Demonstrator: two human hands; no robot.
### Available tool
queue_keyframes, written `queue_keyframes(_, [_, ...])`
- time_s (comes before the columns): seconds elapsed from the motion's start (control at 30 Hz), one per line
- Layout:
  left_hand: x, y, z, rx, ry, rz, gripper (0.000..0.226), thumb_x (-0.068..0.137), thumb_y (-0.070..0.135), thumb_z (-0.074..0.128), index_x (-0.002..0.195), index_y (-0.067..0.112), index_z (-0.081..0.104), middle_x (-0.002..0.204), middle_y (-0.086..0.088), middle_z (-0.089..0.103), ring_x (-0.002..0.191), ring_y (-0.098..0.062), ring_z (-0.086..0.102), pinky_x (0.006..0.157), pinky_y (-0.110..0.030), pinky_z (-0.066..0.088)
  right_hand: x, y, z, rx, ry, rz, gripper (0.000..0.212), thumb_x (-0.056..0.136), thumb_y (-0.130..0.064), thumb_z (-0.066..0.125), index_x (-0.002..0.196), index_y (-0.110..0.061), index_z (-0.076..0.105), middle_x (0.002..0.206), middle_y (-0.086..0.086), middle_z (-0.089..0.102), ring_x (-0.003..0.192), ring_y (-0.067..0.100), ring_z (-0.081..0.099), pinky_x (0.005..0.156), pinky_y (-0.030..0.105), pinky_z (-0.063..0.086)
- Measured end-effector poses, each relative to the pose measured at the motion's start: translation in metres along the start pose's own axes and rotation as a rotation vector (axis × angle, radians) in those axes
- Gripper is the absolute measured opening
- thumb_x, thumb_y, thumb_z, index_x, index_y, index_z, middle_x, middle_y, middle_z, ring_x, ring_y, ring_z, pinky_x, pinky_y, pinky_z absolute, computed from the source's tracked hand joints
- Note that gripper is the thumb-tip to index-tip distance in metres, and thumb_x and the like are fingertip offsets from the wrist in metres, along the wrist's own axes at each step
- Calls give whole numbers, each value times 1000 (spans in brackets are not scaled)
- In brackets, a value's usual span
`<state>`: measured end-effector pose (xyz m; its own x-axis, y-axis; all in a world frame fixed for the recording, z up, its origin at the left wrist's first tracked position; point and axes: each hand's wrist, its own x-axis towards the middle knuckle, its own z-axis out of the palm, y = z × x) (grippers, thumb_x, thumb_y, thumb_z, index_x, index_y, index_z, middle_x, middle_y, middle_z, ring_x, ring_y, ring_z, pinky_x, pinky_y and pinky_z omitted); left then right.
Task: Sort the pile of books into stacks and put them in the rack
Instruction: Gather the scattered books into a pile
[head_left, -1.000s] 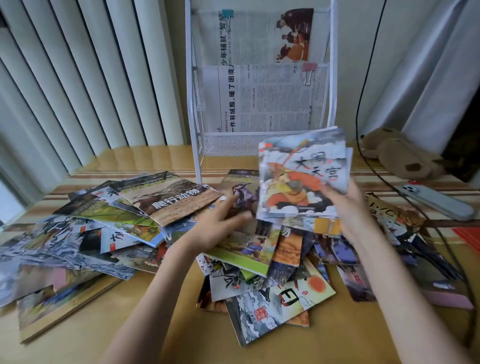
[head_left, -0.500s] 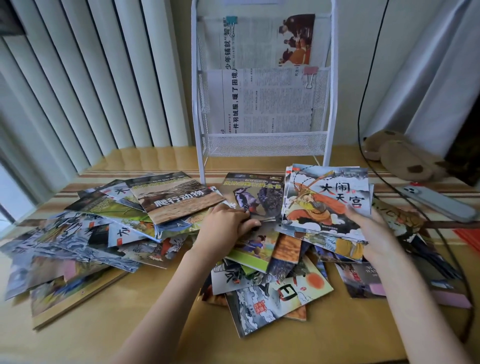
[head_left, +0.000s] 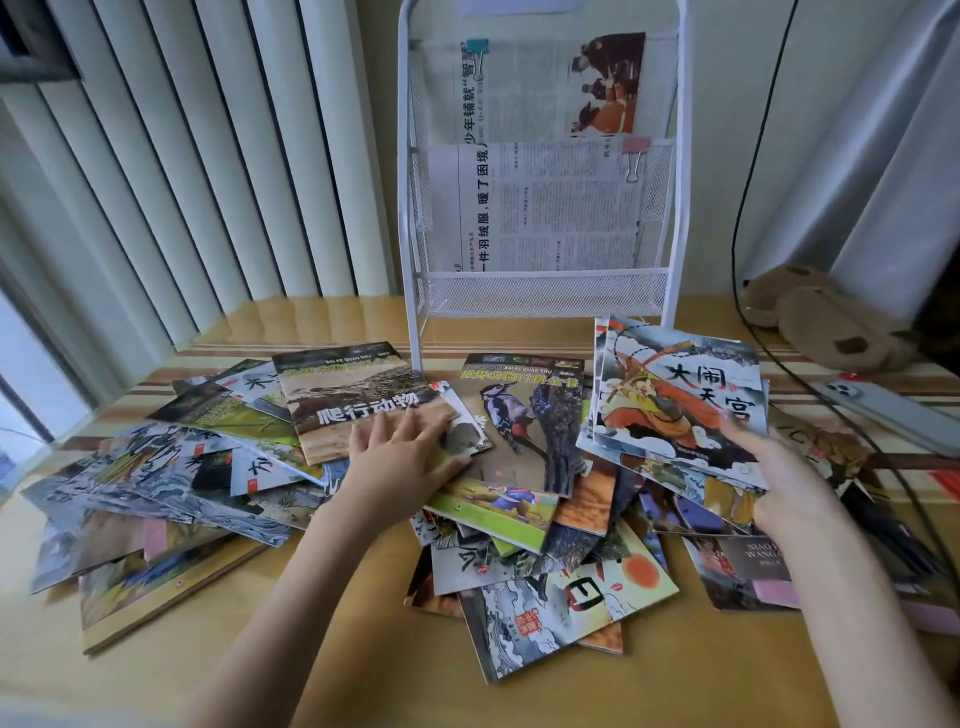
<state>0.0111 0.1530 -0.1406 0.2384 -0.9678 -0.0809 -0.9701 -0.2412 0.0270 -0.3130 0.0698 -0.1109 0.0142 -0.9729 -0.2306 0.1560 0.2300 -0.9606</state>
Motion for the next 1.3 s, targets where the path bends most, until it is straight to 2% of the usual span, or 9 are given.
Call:
queue_keyframes(0.17, [-12,-7,-10,86,243,130,51,98,50,25,137,27,48,141,5,50,134,-19,42,107,-38,30,0,-5,16,3,-99,-37,28,85,-34,66,110,-36,56,138,-4,47,130,14,34,104,40,26])
queue_keyframes(0.27, [-21,2,-26,18,686,154,6,80,17,73,83,13,70,71,-4,71,62,-21,69,61,-34,52,-5,-8,26,1,-120,-27,50,89,-26,63,136,-26,45,143,-4,39,140,17,23,113,45,12])
queue_keyframes(0.33, [-29,15,-41,-157,796,-40,17,82,17,72,70,9,64,50,-6,59,38,-24,54,39,-21,34,-2,-4,33,-58,-139,-35,50,85,-26,66,133,-26,49,132,-10,45,140,20,26,113,49,13])
queue_keyframes(0.5, [-23,55,-53,-759,908,-96,38,101,26,39,83,3,65,66,-8,63,55,-30,57,45,-34,42,0,7,49,-119,-179,-26,57,86,-24,66,138,-21,44,146,0,40,137,23,30,112,49,17])
queue_keyframes(0.63, [-29,90,-23,-626,893,216,38,95,34,42,72,8,59,53,-4,58,41,-24,52,39,-23,35,-6,13,63,-102,-173,81,51,95,-40,50,140,-18,41,148,6,38,133,21,37,108,41,28])
queue_keyframes(0.8, [-41,121,6,-488,444,627,42,90,49,49,107,17,69,106,4,71,94,-14,68,72,-31,58,-14,10,64,-113,-213,211,34,89,-39,59,107,-10,59,86,8,70,62,22,66,42,21,48])
queue_keyframes(0.9, [-38,104,1,-713,276,527,44,84,55,56,114,25,68,127,12,61,121,0,51,99,-29,47,-7,22,52,-151,-221,83,41,84,-21,66,123,-14,56,112,4,64,96,20,61,64,30,49])
queue_keyframes(1.1, [-21,75,-12,-1063,385,-8,75,74,34,78,137,16,41,126,9,49,114,-10,50,97,-31,45,-6,13,52,83,-274,-44,37,80,-17,64,115,-30,59,123,-2,62,119,19,53,105,48,38])
queue_keyframes(1.3, [-15,74,-9,-1185,481,-110,10,84,19,70,91,15,66,85,0,69,84,-21,66,74,-33,56,-12,11,61,107,-217,-175,39,84,-21,63,122,-28,58,112,-13,66,116,12,55,106,39,38])
